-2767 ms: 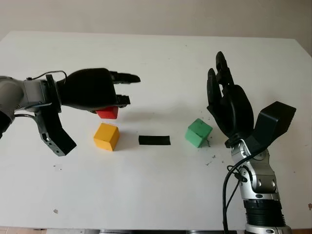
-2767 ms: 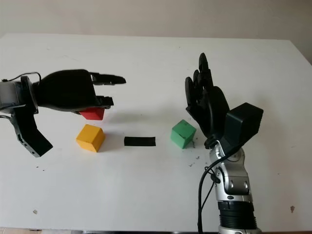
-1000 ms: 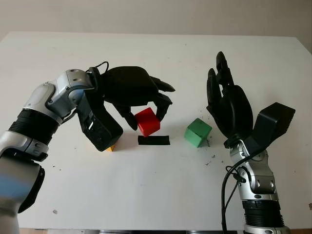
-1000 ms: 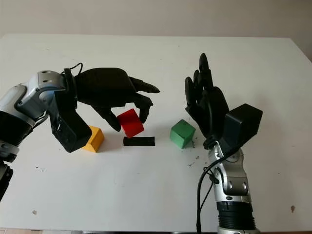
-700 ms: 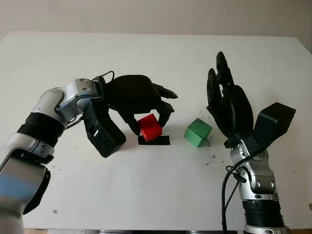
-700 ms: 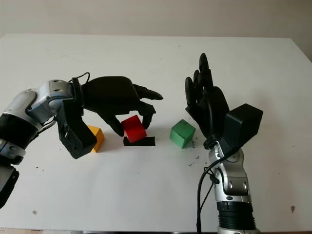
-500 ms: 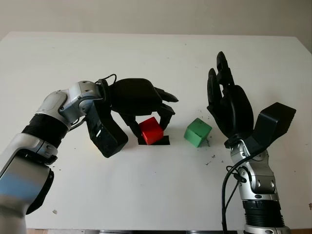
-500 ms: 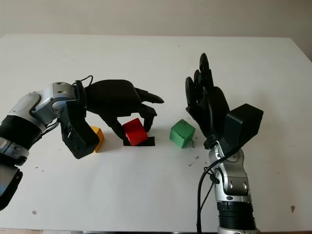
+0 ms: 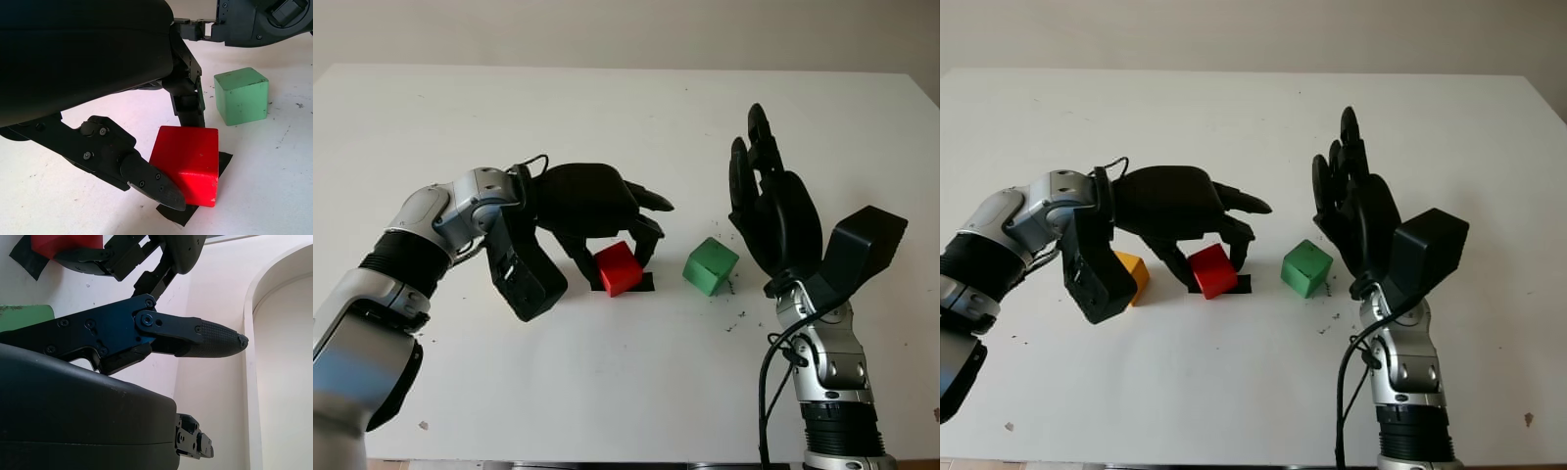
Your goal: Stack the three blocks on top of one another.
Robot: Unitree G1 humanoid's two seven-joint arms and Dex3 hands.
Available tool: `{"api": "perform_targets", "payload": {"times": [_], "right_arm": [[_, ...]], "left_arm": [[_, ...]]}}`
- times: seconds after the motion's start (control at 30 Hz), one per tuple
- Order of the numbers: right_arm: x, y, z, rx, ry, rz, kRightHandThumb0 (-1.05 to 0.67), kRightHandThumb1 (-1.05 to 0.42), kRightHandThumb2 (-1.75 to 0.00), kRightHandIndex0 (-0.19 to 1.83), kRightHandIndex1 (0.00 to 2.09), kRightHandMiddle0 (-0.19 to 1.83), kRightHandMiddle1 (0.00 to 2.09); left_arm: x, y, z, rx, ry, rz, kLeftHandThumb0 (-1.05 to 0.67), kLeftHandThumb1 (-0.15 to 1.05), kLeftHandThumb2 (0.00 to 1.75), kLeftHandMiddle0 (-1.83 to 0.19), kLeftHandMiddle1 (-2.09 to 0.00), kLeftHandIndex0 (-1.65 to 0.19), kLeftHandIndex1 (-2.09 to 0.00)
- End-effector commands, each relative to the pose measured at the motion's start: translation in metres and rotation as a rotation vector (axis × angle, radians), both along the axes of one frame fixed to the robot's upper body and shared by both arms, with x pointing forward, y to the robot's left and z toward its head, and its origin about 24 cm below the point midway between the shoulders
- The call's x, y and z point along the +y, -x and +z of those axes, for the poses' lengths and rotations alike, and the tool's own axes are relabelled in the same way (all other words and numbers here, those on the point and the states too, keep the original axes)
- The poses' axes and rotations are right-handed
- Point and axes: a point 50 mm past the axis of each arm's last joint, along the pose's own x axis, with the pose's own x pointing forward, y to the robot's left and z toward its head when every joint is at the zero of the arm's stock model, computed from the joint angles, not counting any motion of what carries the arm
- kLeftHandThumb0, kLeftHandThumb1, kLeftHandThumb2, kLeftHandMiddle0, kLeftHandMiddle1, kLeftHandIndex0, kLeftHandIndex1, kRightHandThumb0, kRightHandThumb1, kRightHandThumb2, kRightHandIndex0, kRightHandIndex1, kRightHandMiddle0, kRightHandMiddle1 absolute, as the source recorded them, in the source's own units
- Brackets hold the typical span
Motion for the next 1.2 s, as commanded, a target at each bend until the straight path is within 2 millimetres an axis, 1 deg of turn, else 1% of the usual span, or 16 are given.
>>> {"api": "perform_targets", "payload": {"times": [0.0, 0.17, 0.27, 0.37, 0.4, 0.5, 0.57, 0.77, 0.87, 0.97, 1.0, 1.07, 1.1, 1.17], "right_arm": [[-0.003, 0.001, 0.002, -0.016, 0.006, -0.006, -0.72, -1.05, -0.58, -0.19, 0.00, -0.19, 0.00], [-0.003, 0.000, 0.002, -0.017, 0.004, -0.005, -0.73, -1.05, -0.57, -0.19, 0.00, -0.19, 0.00], [-0.003, 0.000, 0.002, -0.017, 0.005, -0.006, -0.74, -1.05, -0.56, -0.19, 0.00, -0.19, 0.00], [-0.003, 0.001, 0.002, -0.016, 0.004, -0.009, -0.73, -1.05, -0.56, -0.19, 0.00, -0.19, 0.00], [-0.003, 0.001, 0.002, -0.017, 0.004, -0.008, -0.73, -1.05, -0.56, -0.19, 0.00, -0.19, 0.00], [-0.003, 0.001, 0.002, -0.015, 0.008, -0.009, -0.72, -1.05, -0.58, -0.19, 0.00, -0.19, 0.00], [-0.003, 0.000, 0.002, -0.013, 0.006, -0.012, -0.72, -1.05, -0.58, -0.19, 0.00, -0.19, 0.00], [-0.002, 0.000, 0.002, -0.008, -0.003, -0.014, -0.72, -1.05, -0.58, -0.19, 0.00, -0.19, 0.00], [-0.002, 0.001, 0.002, -0.008, 0.000, -0.016, -0.73, -1.05, -0.58, -0.19, 0.00, -0.19, 0.00], [-0.001, 0.001, 0.002, -0.016, 0.009, -0.016, -0.73, -1.05, -0.58, -0.19, 0.00, -0.19, 0.00], [-0.001, 0.002, 0.002, -0.017, 0.011, -0.016, -0.73, -1.05, -0.58, -0.19, 0.00, -0.19, 0.00], [0.000, 0.002, 0.002, -0.015, 0.011, -0.016, -0.73, -1.05, -0.58, -0.19, 0.00, -0.19, 0.00], [0.000, 0.002, 0.002, -0.011, 0.005, -0.017, -0.74, -1.05, -0.58, -0.19, 0.00, -0.19, 0.00], [0.000, 0.002, 0.002, -0.007, -0.001, -0.018, -0.74, -1.05, -0.57, -0.19, 0.00, -0.19, 0.00]], "left_arm": [[-0.001, 0.001, -0.004, 0.017, -0.008, -0.008, -0.41, 0.87, 0.06, -0.25, -0.06, -0.62, -0.98], [-0.001, 0.002, -0.004, 0.003, -0.059, -0.011, -0.48, 0.89, 0.06, -0.20, -0.04, -0.60, -0.97], [-0.001, 0.002, -0.005, -0.006, -0.067, -0.017, -0.59, 0.85, 0.05, -0.05, -0.04, -0.52, -0.62], [0.001, 0.002, -0.004, -0.016, -0.076, -0.018, -0.68, 0.82, 0.05, 0.02, -0.05, -0.47, -0.35], [0.001, 0.002, -0.003, -0.022, -0.085, -0.018, -0.71, 0.82, 0.05, 0.05, -0.04, -0.43, -0.27], [0.002, 0.002, 0.001, -0.046, -0.105, -0.019, -0.78, 0.84, 0.06, 0.12, -0.04, -0.32, -0.11], [0.004, 0.002, 0.005, -0.064, -0.110, -0.016, -0.82, 0.86, 0.07, 0.15, -0.03, -0.23, -0.05], [0.012, 0.003, 0.017, -0.106, -0.091, 0.018, -0.85, 0.85, 0.05, 0.18, -0.03, -0.06, -0.01], [0.020, 0.003, 0.023, -0.098, -0.064, 0.060, -0.86, 0.84, 0.05, 0.19, -0.04, -0.01, -0.01], [0.037, 0.004, 0.038, -0.115, -0.029, 0.145, -0.84, 0.84, 0.05, 0.19, -0.03, 0.02, -0.02], [0.042, 0.004, 0.043, -0.112, -0.009, 0.172, -0.80, 0.82, 0.05, 0.19, -0.03, 0.00, -0.03], [0.053, 0.005, 0.052, -0.084, 0.064, 0.235, -0.77, 0.81, 0.04, 0.18, -0.04, -0.03, -0.05], [0.062, 0.005, 0.060, -0.057, 0.128, 0.286, -0.77, 0.81, 0.05, 0.19, -0.04, -0.03, -0.06], [0.072, 0.006, 0.068, -0.015, 0.198, 0.342, -0.81, 0.83, 0.06, 0.19, -0.04, -0.04, -0.06]]}}
